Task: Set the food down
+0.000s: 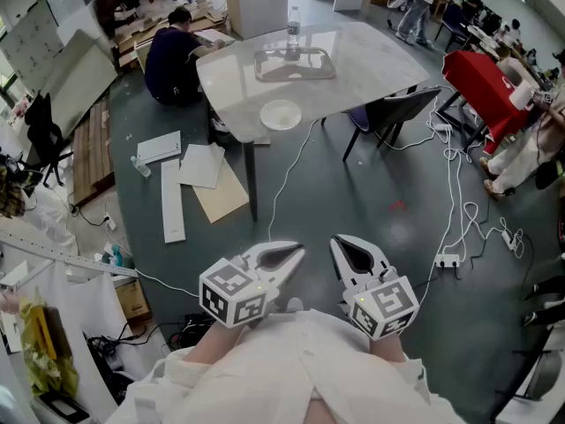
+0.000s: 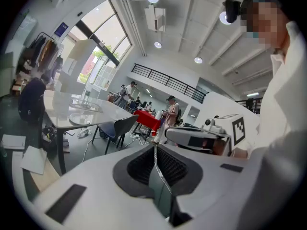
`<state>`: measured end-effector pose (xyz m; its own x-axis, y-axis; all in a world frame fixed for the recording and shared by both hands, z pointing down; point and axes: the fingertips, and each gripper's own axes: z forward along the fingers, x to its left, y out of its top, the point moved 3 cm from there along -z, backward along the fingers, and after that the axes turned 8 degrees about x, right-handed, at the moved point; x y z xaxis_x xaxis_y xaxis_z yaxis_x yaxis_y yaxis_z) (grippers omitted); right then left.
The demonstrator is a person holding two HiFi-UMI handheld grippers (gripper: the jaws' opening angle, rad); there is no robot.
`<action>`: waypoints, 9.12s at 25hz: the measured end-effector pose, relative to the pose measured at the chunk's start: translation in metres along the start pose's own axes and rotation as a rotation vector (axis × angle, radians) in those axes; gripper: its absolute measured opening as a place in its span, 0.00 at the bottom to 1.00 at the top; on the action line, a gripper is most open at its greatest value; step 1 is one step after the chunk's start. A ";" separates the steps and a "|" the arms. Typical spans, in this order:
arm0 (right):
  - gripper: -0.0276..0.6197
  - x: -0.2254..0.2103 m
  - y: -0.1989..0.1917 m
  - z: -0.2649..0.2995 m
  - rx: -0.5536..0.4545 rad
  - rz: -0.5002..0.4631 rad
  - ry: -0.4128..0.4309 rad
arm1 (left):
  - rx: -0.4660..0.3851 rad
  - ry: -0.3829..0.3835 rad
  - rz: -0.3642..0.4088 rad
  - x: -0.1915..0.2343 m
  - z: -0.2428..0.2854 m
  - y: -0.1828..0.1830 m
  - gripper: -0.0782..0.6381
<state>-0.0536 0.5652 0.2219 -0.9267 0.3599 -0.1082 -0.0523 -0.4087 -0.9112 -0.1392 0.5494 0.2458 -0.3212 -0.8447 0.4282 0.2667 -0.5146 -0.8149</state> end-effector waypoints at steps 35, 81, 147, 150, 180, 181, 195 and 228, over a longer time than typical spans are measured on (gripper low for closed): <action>0.05 -0.033 -0.045 -0.005 0.056 0.066 0.113 | 0.055 0.097 -0.055 -0.007 0.053 -0.036 0.15; 0.05 -0.196 0.080 0.289 0.092 0.115 -0.030 | 0.067 -0.023 -0.020 0.292 0.137 0.161 0.15; 0.05 -0.324 0.107 0.460 0.313 0.176 0.289 | 0.086 0.284 -0.319 0.460 0.200 0.242 0.15; 0.05 -0.322 0.099 0.463 0.332 0.194 0.294 | 0.103 0.293 -0.347 0.465 0.198 0.231 0.15; 0.05 -0.302 0.001 0.475 0.612 0.323 0.260 | 0.241 0.346 -0.704 0.493 0.196 0.094 0.15; 0.05 -0.302 0.000 0.476 0.613 0.328 0.258 | 0.239 0.349 -0.709 0.495 0.197 0.092 0.15; 0.05 -0.306 -0.023 0.481 0.636 0.453 0.225 | 0.215 0.393 -0.730 0.510 0.195 0.081 0.15; 0.20 -0.324 -0.029 0.490 0.669 0.500 0.194 | 0.231 0.319 -0.796 0.520 0.206 0.082 0.30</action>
<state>0.0658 0.0494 0.4777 -0.8224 0.1178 -0.5566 0.0806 -0.9443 -0.3190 -0.0973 0.0373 0.4820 -0.7184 -0.1604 0.6769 0.0223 -0.9779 -0.2080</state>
